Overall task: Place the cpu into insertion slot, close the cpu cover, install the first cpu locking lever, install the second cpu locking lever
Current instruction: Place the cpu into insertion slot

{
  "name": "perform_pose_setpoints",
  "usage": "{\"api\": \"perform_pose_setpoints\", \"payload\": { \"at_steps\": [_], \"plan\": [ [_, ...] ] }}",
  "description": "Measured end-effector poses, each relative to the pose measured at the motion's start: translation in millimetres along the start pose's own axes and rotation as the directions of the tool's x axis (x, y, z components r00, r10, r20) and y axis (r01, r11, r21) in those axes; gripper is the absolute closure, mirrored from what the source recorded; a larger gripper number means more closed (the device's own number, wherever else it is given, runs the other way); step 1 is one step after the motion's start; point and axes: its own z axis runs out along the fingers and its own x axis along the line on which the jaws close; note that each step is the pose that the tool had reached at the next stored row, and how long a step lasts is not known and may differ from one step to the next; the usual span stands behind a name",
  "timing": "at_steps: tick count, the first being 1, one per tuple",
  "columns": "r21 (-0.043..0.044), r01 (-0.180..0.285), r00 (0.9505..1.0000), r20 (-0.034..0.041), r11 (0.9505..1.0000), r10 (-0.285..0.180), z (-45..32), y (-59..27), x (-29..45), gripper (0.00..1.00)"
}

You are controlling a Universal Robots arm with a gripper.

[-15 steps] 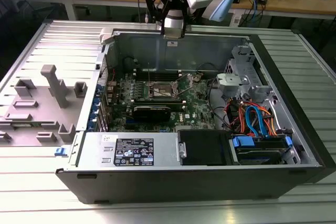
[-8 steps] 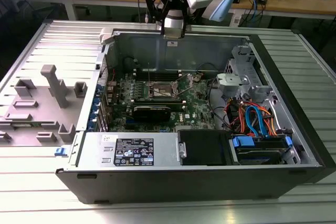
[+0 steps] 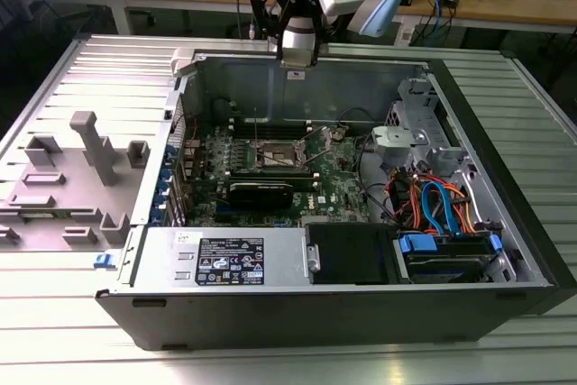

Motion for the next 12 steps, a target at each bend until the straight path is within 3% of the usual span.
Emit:
{"api": "perform_pose_setpoints", "payload": {
  "at_steps": [3,12],
  "plan": [
    [0.0006,-0.023,0.9997,0.0021,0.9997,0.023,0.3,-0.2,-0.1,0.45],
    [0.0006,-0.025,0.9997,0.0023,0.9997,0.025,0.3,-0.2,-0.1,0.45]
  ]
}}
